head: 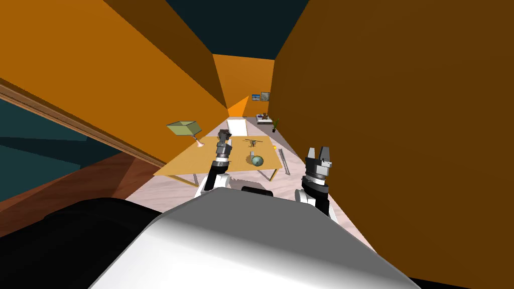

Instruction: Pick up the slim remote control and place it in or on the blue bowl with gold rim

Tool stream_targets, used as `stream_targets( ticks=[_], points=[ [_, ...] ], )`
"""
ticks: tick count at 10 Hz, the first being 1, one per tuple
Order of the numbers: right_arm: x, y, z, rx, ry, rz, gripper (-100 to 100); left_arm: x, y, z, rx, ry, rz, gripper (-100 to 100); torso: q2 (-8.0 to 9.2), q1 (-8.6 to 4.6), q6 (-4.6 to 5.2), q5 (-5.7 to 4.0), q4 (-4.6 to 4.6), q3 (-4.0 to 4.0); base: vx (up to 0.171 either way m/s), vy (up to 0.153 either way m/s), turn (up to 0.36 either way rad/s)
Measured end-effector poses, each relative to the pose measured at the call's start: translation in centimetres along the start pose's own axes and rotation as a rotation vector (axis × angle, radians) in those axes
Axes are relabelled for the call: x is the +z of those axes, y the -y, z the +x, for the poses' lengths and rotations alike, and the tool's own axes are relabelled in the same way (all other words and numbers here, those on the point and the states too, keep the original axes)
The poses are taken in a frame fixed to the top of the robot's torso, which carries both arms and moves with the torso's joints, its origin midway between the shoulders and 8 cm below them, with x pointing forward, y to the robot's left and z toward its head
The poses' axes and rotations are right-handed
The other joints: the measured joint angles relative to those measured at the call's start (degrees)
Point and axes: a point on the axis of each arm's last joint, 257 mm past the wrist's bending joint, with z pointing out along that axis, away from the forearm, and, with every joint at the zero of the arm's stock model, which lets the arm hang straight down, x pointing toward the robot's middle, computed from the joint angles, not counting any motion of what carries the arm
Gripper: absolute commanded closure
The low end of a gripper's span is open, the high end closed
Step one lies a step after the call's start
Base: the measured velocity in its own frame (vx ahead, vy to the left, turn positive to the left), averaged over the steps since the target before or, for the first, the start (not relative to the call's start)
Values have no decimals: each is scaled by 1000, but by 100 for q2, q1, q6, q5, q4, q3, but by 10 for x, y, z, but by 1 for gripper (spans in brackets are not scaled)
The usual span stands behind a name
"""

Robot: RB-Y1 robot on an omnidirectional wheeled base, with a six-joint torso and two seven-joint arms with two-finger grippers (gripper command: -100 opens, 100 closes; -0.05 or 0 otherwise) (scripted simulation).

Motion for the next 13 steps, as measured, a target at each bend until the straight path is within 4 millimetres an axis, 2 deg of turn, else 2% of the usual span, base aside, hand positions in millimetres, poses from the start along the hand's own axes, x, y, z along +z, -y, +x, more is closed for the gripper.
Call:
stream_targets(
  ticks=[2, 4, 5, 7, 8, 9, 10, 11, 12, 13],
  points=[
    [0, 0, 0, 0, 0, 0, 0, -16, -21, 13, -9, -51, -65, -100, 11, 25, 0, 5, 2, 6, -32, 71, -120],
    [0, 0, 0, 0, 0, 0, 0, -42, -53, 20, -32, -98, -152, -100, 16, 28, 1, 6, 3, 9, -35, 62, -172],
    [0, 0, 0, 0, 0, 0, 0, -50, -67, 30, -51, -124, -199, -100, 14, 26, 2, 6, 3, 8, -36, 65, -244],
    [0, 0, 0, 0, 0, 0, 0, -92, -113, 46, -93, -176, -329, -100, 13, 29, 2, 7, 3, 7, -25, 65, -289],
    [0, 0, 0, 0, 0, 0, 0, -111, -128, 50, -116, -202, -392, -100, 10, 29, 1, 6, 2, 6, -25, 47, -385],
    [0, 0, 0, 0, 0, 0, 0, -134, -150, 62, -143, -228, -465, -100, 9, 23, 4, 6, 2, 5, -25, 35, -92],
    [0, 0, 0, 0, 0, 0, 0, -148, -158, 63, -155, -241, -504, -100, 8, 19, -3, 4, 2, 5, -16, 28, -201],
    [0, 0, 0, 0, 0, 0, 0, -175, -175, 70, -175, -258, -566, -100, 5, 16, 1, 4, 1, 3, -11, 24, -129],
    [0, 0, 0, 0, 0, 0, 0, -187, -178, 69, -186, -268, -593, -100, 2, 14, -2, 3, 1, 2, -8, 20, -206],
    [0, 0, 0, 0, 0, 0, 0, -208, -192, 70, -201, -283, -648, -100, 0, 14, 1, 3, 0, 0, -9, 18, -143]
  ],
)
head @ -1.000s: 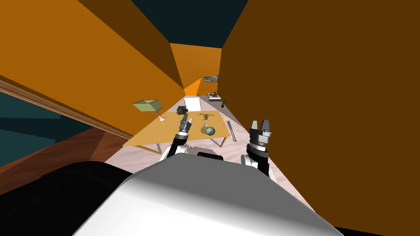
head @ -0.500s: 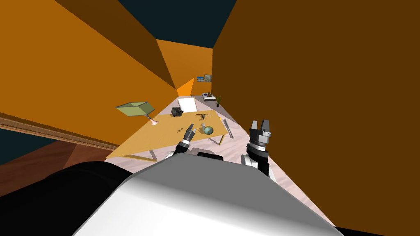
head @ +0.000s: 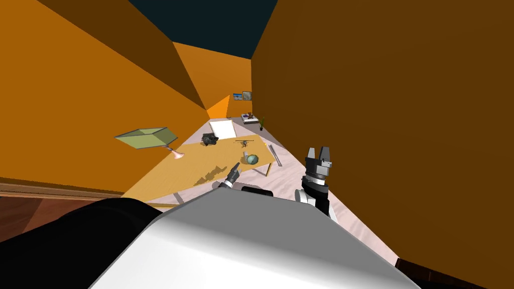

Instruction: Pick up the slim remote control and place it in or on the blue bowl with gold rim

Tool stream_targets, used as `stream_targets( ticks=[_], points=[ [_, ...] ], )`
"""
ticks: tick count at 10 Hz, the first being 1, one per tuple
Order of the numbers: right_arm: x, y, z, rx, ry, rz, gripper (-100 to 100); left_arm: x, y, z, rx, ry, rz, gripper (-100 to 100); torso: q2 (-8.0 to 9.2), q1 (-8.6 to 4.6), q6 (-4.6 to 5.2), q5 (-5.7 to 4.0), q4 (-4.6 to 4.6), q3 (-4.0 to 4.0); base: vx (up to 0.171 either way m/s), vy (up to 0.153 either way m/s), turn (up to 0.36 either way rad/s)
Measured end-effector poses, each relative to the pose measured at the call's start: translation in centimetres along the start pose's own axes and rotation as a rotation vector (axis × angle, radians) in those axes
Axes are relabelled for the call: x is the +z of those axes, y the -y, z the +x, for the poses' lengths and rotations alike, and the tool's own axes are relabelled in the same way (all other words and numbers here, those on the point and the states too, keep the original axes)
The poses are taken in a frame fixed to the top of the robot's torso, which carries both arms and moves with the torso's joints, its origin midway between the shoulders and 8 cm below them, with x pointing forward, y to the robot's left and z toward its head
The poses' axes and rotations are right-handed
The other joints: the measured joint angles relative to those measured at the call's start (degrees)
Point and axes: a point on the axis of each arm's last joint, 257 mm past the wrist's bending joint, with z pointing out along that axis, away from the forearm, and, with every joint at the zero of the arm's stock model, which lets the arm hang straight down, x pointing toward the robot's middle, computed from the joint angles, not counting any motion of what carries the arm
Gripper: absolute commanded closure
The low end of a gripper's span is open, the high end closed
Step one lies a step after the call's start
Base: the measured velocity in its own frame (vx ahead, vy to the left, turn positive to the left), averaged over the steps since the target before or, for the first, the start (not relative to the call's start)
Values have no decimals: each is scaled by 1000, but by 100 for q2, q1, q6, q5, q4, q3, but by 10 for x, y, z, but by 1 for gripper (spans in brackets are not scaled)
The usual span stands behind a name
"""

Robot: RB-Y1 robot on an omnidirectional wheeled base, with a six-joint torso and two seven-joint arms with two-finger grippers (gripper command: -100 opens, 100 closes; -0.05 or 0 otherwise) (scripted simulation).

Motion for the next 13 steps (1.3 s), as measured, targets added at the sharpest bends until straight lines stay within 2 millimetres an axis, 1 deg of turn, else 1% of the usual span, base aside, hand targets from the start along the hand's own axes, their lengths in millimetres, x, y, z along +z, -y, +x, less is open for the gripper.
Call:
stream_targets(
  ticks=[1, 2, 3, 4, 5, 6, 7, 9, 10, 11, 12, 13],
  points=[
    [0, 0, 0, 0, 0, 0, 0, -8, -9, 5, -15, -9, -29, -100, 0, -3, -3, -1, 0, 0, -10, 14, -351],
    [0, 0, 0, 0, 0, 0, 0, -15, -33, 9, -31, -24, -86, -100, -1, -3, 2, -1, 0, 0, -7, 18, -146],
    [0, 0, 0, 0, 0, 0, 0, -25, -48, 9, -44, -30, -120, -100, -2, -2, -4, -1, 0, -1, 1, 9, -283],
    [0, 0, 0, 0, 0, 0, 0, -41, -68, 14, -62, -44, -176, -100, -3, -4, 0, -1, 0, -1, 3, 10, -445],
    [0, 0, 0, 0, 0, 0, 0, -58, -93, 18, -85, -60, -245, -100, -4, -3, 1, -1, 0, -2, 2, 12, -183],
    [0, 0, 0, 0, 0, 0, 0, -75, -109, 18, -101, -65, -293, -100, -5, -2, -5, -2, -1, -3, 8, 1, -329],
    [0, 0, 0, 0, 0, 0, 0, -97, -126, 21, -120, -77, -351, -100, -6, -5, 0, -2, -1, -3, 7, 5, -193],
    [0, 0, 0, 0, 0, 0, 0, -129, -158, 20, -147, -89, -440, -100, -10, -6, 0, -2, -1, -5, 12, 0, -247],
    [0, 0, 0, 0, 0, 0, 0, -143, -172, 19, -158, -89, -481, -100, -11, -6, -5, -2, -1, -6, 18, -10, -404],
    [0, 0, 0, 0, 0, 0, 0, -165, -192, 21, -171, -92, -542, -100, -12, -9, 0, -3, -2, -6, 15, 2, -177],
    [0, 0, 0, 0, 0, 0, 0, -182, -201, 21, -180, -92, -580, -100, -12, -8, -6, -3, -2, -6, 24, -7, -359],
    [0, 0, 0, 0, 0, 0, 0, -212, -213, 15, -190, -93, -641, -100, -14, -7, 0, -4, -2, -7, 21, 1, -161]
  ],
)
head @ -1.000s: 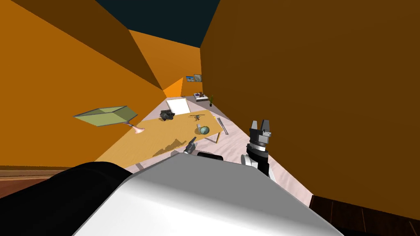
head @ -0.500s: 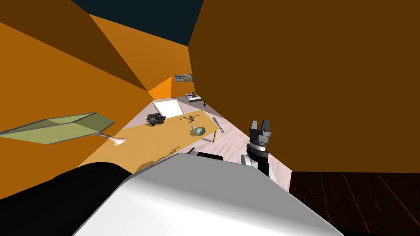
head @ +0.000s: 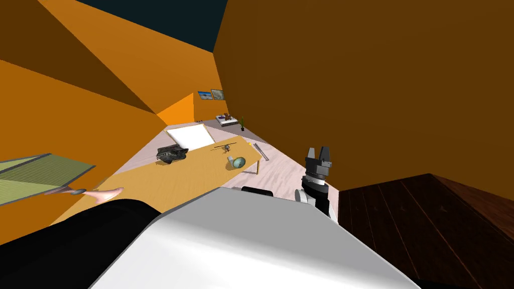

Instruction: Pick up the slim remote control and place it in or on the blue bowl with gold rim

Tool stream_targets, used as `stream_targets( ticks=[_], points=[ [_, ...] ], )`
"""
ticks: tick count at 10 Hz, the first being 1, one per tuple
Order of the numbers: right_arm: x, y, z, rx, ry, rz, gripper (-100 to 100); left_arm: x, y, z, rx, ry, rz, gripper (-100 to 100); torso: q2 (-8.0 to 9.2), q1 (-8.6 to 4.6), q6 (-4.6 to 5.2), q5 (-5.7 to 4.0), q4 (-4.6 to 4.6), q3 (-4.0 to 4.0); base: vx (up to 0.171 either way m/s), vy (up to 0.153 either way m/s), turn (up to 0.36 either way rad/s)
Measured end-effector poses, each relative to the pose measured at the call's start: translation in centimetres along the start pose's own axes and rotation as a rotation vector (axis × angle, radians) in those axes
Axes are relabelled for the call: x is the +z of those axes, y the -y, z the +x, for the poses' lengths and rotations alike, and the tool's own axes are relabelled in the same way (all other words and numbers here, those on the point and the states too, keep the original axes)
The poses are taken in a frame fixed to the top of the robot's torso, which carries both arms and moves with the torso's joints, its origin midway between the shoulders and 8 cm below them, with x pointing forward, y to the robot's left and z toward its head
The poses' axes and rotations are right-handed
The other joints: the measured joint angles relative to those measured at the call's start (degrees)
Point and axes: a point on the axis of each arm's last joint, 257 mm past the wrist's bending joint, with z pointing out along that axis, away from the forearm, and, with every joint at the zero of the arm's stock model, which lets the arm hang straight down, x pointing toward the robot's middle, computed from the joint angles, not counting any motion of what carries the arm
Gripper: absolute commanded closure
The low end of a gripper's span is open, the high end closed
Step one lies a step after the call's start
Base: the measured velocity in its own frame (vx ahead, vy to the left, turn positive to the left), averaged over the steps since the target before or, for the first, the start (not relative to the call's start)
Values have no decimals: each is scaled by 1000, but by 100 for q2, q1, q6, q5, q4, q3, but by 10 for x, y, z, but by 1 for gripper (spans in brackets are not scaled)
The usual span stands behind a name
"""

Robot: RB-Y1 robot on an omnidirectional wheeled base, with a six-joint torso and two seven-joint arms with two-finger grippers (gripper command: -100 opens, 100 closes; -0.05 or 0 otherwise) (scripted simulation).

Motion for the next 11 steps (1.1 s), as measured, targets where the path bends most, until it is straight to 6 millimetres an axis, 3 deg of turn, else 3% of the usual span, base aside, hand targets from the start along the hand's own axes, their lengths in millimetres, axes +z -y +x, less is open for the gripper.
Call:
stream_targets(
  ticks=[4, 8, 9, 11],
  points=[
    [0, 0, 0, 0, 0, 0, 0, -28, -55, -9, -39, 7, -130, -100, 0, -2, -8, 1, 0, 0, 25, -5, -213],
    [0, 0, 0, 0, 0, 0, 0, -74, -119, -32, -74, 28, -286, -100, -10, -2, -5, 1, -1, -5, 39, -4, -289],
    [0, 0, 0, 0, 0, 0, 0, -94, -135, -41, -81, 37, -337, -100, -11, -1, -2, 0, -2, -6, 40, 3, -219],
    [0, 0, 0, 0, 0, 0, 0, -117, -153, -52, -94, 52, -407, -100, -16, -2, 0, -1, -2, -9, 52, -1, -310]
  ],
)
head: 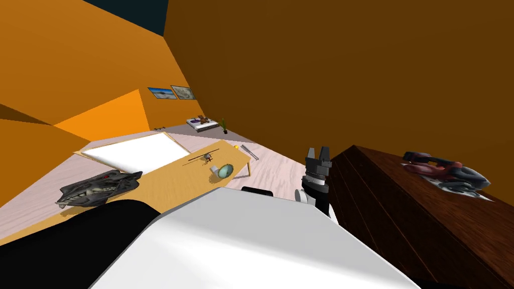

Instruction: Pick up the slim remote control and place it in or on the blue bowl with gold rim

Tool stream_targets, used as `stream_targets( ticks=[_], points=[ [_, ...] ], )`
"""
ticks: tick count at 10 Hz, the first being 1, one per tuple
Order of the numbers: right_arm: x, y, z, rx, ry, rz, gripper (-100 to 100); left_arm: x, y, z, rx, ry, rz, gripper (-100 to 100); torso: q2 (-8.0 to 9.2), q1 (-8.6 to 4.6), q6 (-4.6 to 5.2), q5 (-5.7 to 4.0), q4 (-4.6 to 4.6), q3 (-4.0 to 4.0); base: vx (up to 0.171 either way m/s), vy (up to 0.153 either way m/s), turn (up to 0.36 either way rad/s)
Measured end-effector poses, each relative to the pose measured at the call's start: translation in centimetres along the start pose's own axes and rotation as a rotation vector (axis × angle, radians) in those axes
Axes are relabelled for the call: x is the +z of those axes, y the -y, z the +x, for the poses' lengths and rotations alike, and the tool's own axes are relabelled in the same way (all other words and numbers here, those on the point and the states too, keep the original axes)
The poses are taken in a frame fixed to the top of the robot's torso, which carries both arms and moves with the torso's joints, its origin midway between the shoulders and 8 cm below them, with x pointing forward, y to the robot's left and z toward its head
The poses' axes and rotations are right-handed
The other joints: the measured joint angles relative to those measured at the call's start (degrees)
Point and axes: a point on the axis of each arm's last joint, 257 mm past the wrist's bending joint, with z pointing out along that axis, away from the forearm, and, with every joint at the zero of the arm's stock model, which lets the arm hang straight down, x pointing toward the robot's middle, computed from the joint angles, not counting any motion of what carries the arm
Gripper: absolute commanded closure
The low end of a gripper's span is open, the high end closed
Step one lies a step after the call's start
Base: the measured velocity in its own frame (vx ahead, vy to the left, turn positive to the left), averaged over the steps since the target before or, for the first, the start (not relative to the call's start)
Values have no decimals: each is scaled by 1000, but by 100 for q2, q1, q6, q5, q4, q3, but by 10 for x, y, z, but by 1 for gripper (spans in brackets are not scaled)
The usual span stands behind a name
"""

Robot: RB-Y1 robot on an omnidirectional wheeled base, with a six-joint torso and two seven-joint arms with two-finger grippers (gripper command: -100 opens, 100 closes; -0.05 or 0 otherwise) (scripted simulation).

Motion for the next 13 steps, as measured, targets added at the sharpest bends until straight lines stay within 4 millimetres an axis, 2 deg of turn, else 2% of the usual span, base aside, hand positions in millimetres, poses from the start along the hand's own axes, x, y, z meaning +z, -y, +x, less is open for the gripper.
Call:
stream_targets(
  ticks=[2, 4, 6, 11, 13],
  points=[
    [0, 0, 0, 0, 0, 0, 0, -6, -16, -10, -12, 13, -34, -100, 9, -3, -11, 1, 1, 4, 12, -2, 37],
    [0, 0, 0, 0, 0, 0, 0, -10, -32, -18, -15, 23, -70, -100, 9, -5, -1, 0, 3, 6, 35, -5, -320],
    [0, 0, 0, 0, 0, 0, 0, -22, -45, -29, -24, 40, -104, -100, 10, -1, -12, 2, 2, 6, 35, 3, -120],
    [0, 0, 0, 0, 0, 0, 0, -67, -93, -79, -42, 99, -236, -100, -6, 1, -3, 1, -1, -4, 55, 8, -269],
    [0, 0, 0, 0, 0, 0, 0, -83, -106, -103, -48, 131, -283, -100, -5, 1, -2, 1, 0, -3, 72, 23, -408]
  ],
)
